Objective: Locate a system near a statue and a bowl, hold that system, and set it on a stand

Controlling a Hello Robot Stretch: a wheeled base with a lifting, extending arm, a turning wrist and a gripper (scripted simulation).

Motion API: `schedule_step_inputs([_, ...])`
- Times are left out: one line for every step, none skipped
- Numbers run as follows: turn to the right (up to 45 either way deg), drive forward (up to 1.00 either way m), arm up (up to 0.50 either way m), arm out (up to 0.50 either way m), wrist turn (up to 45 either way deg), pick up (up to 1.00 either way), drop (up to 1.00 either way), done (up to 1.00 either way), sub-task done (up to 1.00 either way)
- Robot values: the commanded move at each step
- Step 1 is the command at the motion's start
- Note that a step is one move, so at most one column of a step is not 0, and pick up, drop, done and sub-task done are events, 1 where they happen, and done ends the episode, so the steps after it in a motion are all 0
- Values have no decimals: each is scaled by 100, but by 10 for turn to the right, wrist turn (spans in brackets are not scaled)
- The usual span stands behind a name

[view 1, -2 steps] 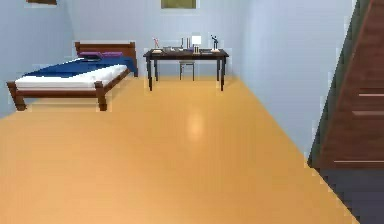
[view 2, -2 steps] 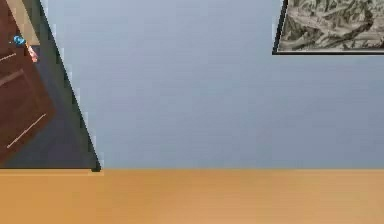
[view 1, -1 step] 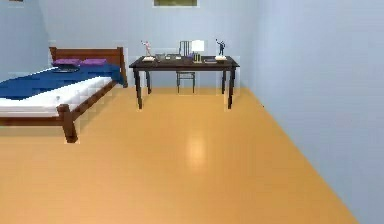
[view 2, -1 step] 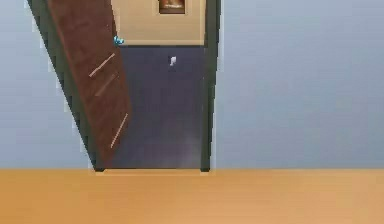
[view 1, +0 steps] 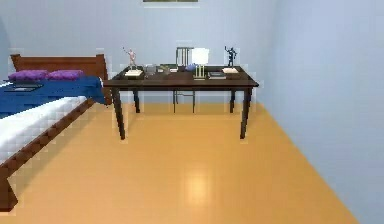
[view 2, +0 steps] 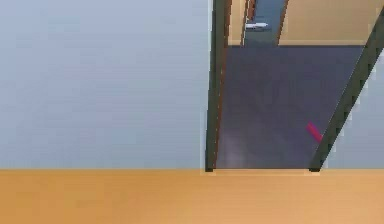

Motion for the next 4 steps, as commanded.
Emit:
schedule_step_inputs([0, 100, 0, 0, 0, 0, 0, 0, 0])
schedule_step_inputs([0, 60, 0, 0, 0, 0, 0, 0, 0])
schedule_step_inputs([-450, 0, 0, 0, 0, 0, 0, 0, 0])
schedule_step_inputs([-450, 0, 0, 0, 0, 0, 0, 0, 0])
